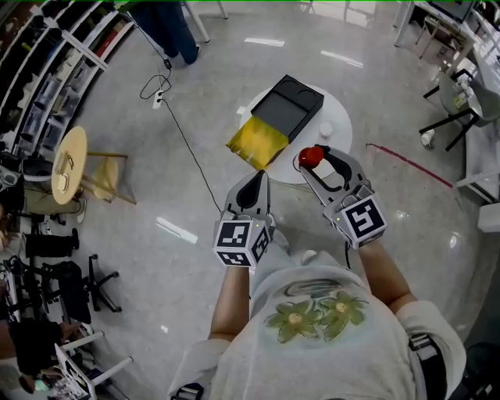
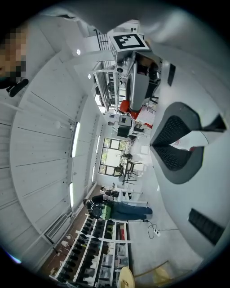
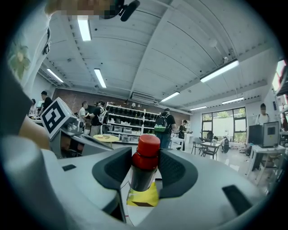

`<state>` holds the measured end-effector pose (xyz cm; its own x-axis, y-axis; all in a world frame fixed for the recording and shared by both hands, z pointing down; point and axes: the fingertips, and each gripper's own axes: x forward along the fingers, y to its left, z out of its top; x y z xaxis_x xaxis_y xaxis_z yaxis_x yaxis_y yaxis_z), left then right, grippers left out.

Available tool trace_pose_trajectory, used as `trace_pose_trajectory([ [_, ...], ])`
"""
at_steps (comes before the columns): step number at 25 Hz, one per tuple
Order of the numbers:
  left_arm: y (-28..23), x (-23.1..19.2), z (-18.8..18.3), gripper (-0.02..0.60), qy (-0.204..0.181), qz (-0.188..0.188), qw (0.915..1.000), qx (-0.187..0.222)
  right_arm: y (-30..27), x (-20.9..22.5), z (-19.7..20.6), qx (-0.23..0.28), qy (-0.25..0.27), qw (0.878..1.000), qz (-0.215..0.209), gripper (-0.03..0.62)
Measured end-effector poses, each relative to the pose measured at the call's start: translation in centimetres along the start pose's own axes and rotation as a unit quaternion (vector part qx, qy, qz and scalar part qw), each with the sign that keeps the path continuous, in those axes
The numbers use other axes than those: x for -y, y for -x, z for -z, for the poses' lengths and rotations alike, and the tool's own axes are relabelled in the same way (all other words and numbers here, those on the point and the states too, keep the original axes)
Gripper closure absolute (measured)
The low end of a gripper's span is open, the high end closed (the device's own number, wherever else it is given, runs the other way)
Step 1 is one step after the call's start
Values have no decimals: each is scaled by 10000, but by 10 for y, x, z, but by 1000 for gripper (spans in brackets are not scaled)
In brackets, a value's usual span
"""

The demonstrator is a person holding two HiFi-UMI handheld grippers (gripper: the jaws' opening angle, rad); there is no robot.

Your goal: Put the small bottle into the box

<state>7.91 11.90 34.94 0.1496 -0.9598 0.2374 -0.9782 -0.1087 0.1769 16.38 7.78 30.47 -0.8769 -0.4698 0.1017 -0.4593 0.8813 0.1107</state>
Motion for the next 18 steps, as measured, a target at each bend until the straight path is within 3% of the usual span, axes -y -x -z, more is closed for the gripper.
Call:
trace_pose_trajectory([
  [18,-68,-116,-30,580,44,574,9983,-63,-121,26,-10,-128,51,9976,676,407],
])
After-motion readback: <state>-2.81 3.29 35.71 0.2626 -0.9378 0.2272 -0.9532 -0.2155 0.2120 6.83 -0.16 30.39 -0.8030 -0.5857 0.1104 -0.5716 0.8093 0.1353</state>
